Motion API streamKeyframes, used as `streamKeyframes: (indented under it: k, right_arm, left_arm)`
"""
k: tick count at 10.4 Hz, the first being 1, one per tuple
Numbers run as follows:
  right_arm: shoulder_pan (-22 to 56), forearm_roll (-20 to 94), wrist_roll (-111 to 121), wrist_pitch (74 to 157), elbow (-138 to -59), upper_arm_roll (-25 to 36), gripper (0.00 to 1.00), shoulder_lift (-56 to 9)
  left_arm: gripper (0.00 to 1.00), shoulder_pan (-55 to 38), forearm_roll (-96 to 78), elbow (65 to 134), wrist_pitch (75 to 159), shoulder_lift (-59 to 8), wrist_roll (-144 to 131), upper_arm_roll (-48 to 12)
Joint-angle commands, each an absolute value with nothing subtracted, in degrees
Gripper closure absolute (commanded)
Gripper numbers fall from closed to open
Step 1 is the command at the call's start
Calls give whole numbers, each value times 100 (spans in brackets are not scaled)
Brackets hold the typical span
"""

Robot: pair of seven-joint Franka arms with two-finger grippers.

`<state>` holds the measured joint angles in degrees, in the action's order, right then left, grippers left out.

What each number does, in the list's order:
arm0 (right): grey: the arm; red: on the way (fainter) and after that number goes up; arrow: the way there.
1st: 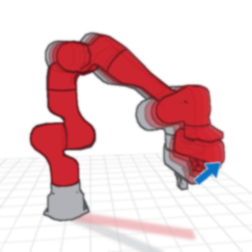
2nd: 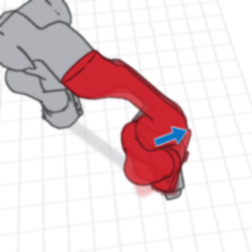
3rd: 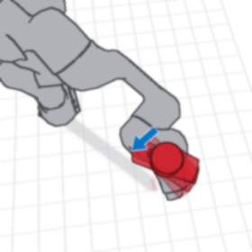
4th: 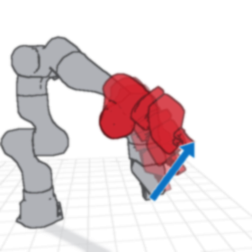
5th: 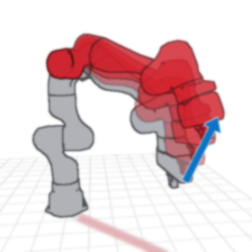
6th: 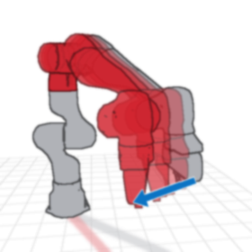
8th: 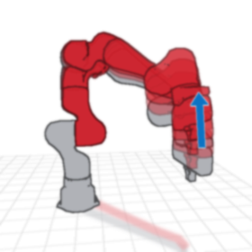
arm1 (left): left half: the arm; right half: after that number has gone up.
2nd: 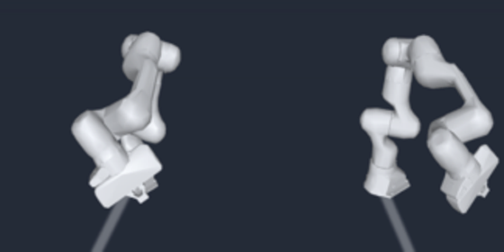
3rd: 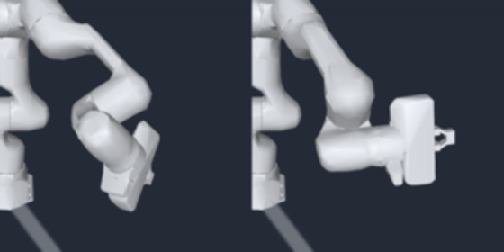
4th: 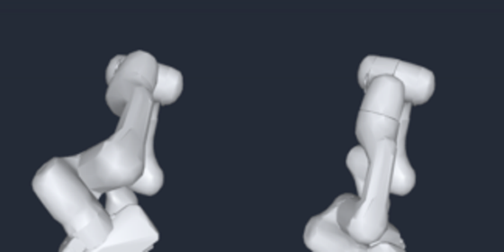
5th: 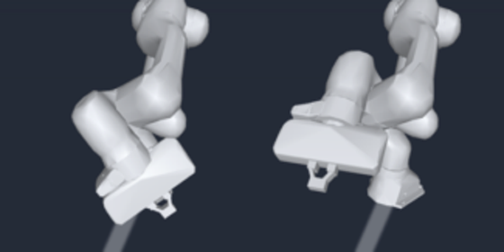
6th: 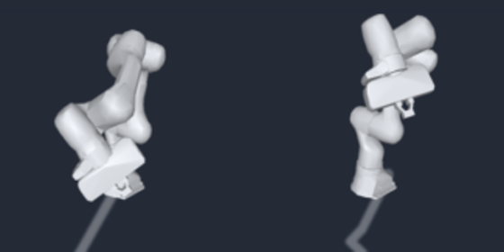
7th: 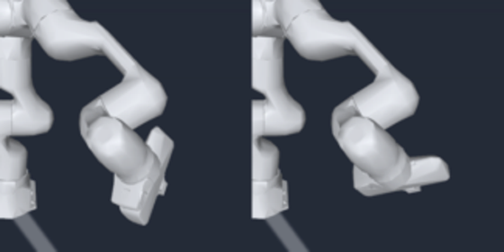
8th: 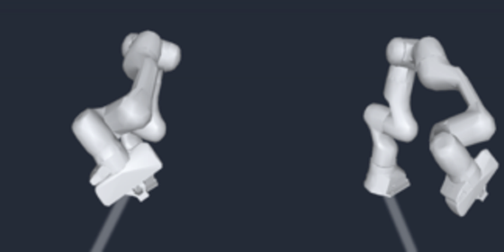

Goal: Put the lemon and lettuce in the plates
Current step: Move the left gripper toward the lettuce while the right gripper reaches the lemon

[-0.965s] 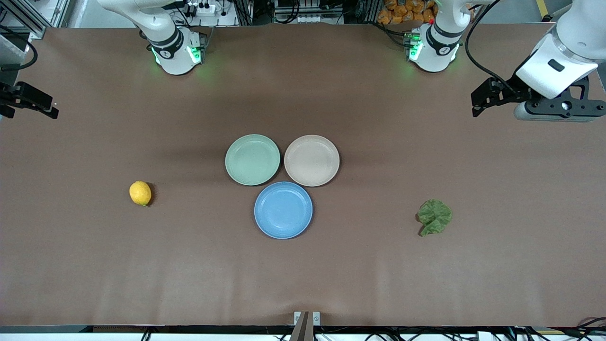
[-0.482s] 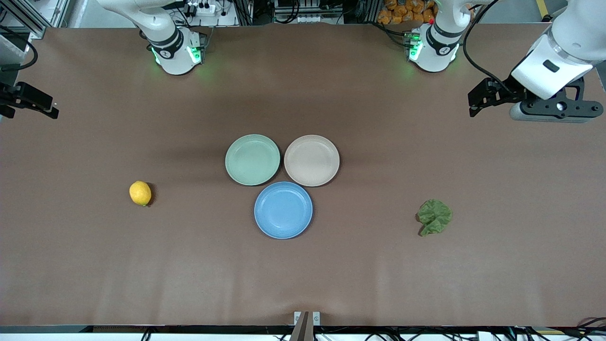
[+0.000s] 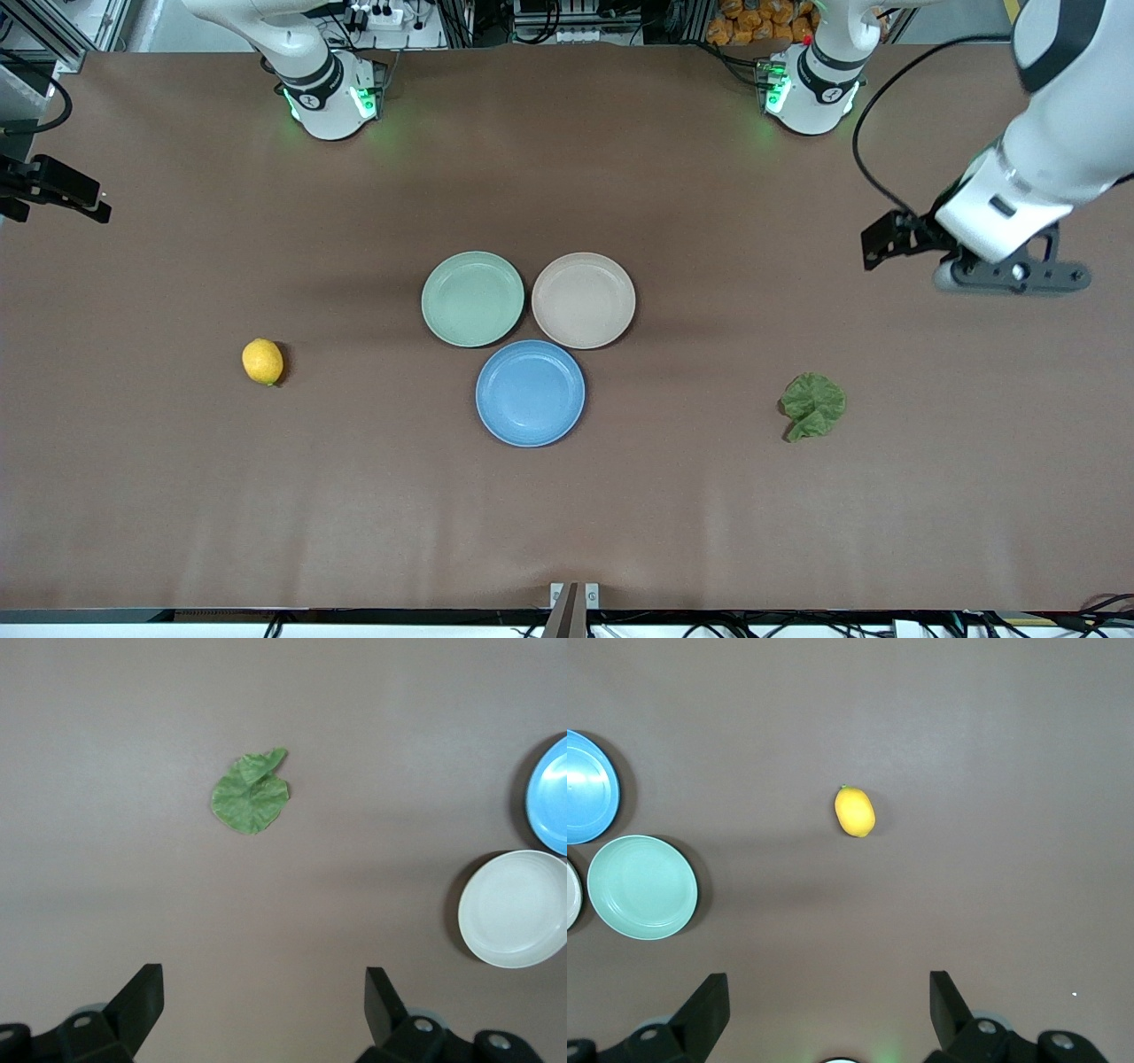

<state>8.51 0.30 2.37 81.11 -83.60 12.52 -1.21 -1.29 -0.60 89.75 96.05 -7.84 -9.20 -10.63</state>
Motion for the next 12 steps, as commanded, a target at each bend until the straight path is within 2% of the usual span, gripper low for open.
streamKeyframes:
  k: [1,3,9,12]
  right_arm:
    - [870,-44,211,8120,-8437,1239,0,-132]
    - [870,0,202,8505,-8830,1239,0,-158]
    - [844,105,753,10351,-10500,1222,0,-281]
    - [809,114,1098,11116,-10968,1222,0,-684]
  left_arm:
    - [0,-123,88,9113,10078,-1238,-870,-1081]
    - [0,-123,393,9316,10676,-1597,-817,-1081]
    - [0,-150,1379,9264,11854,-3004,-782,-1081]
    - [0,-1,1460,9150,12303,-3557,-545,-1063]
